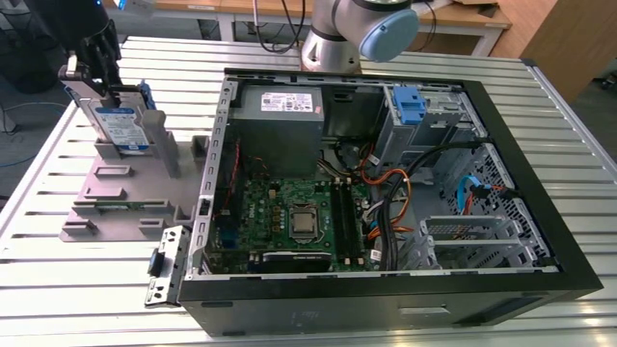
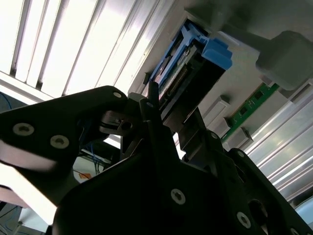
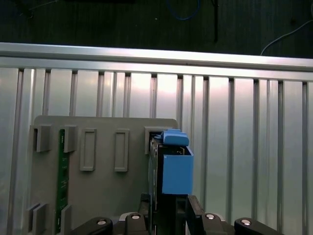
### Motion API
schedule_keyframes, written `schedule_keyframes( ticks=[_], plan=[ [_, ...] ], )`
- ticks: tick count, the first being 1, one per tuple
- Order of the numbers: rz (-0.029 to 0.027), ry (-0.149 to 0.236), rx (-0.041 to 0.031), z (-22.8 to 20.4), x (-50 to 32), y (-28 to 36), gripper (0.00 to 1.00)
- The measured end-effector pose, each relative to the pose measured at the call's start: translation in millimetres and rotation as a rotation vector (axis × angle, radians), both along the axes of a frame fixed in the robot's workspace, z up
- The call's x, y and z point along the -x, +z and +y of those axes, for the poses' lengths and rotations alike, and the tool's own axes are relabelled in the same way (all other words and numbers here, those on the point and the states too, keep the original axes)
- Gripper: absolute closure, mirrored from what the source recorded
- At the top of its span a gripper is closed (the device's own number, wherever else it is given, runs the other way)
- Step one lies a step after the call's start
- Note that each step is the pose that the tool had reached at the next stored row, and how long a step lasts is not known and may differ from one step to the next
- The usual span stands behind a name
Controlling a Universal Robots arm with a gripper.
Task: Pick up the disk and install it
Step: 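Pick up the disk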
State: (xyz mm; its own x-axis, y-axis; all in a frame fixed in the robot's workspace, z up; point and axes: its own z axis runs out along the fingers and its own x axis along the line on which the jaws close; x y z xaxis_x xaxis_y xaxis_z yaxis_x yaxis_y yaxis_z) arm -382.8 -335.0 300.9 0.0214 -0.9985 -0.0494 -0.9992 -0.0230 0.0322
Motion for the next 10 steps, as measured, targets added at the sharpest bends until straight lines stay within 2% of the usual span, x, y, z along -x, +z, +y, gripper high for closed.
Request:
schedule_keyframes(
  ticks=[10],
  plan=[
    [0.0001, 0.0, 0.0, 0.2, 0.0, 0.3, 0.58]
  ],
)
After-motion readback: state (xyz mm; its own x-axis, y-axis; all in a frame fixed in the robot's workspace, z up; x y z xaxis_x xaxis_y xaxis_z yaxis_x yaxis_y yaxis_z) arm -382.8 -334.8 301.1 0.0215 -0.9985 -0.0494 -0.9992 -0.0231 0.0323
